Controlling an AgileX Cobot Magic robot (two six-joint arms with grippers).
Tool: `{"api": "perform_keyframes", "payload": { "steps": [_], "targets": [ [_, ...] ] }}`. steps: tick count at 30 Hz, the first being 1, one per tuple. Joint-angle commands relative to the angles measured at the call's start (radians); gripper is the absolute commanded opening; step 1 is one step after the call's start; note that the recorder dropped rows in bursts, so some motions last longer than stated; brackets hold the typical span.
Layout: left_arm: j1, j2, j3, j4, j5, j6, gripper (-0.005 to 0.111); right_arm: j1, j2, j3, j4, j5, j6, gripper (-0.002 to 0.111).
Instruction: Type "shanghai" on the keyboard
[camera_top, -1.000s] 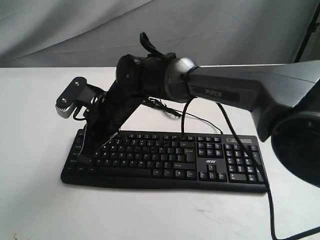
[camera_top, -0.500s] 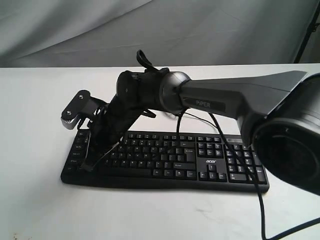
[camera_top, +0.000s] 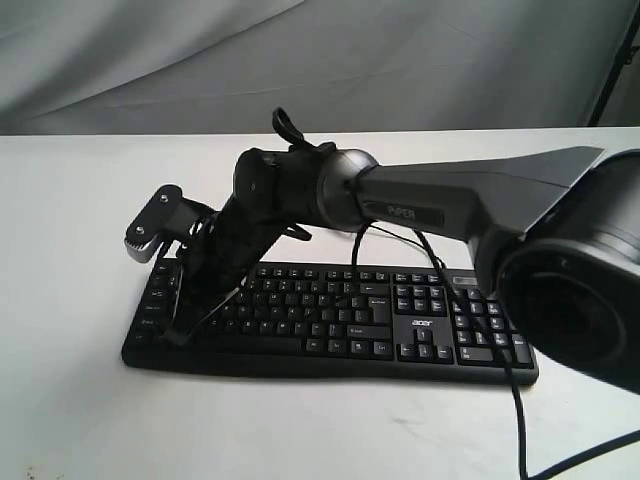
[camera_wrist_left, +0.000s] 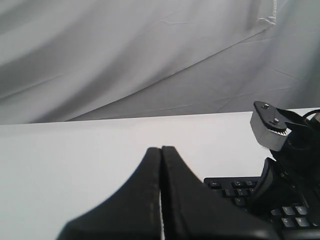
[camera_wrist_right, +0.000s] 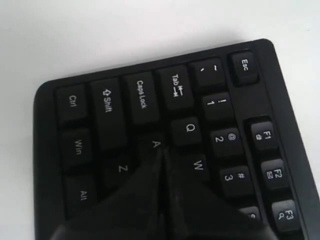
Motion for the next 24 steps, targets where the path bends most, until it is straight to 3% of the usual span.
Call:
{"api": "perform_keyframes", "payload": {
  "steps": [1, 8, 17, 24],
  "targets": [
    [-0.006, -0.002, 0.002, 0.0, -0.006, -0.003, 0.0, 0.003, -0.065, -0.003, -0.05, 0.005, -0.003, 0.0],
    [-0.006, -0.002, 0.002, 0.0, -0.006, -0.003, 0.0, -0.022, -0.186, 0.059, -0.118, 0.07, 0.061, 0.0],
    [-0.006, -0.002, 0.002, 0.0, -0.006, -0.003, 0.0, -0.082, -0.343, 0.431, -0.039, -0.161, 0.038, 0.0],
    [-0.006, -0.002, 0.002, 0.0, -0.006, -0.003, 0.0, -0.084, -0.314, 0.461, 0.033, -0.208, -0.018, 0.0]
  ]
}}
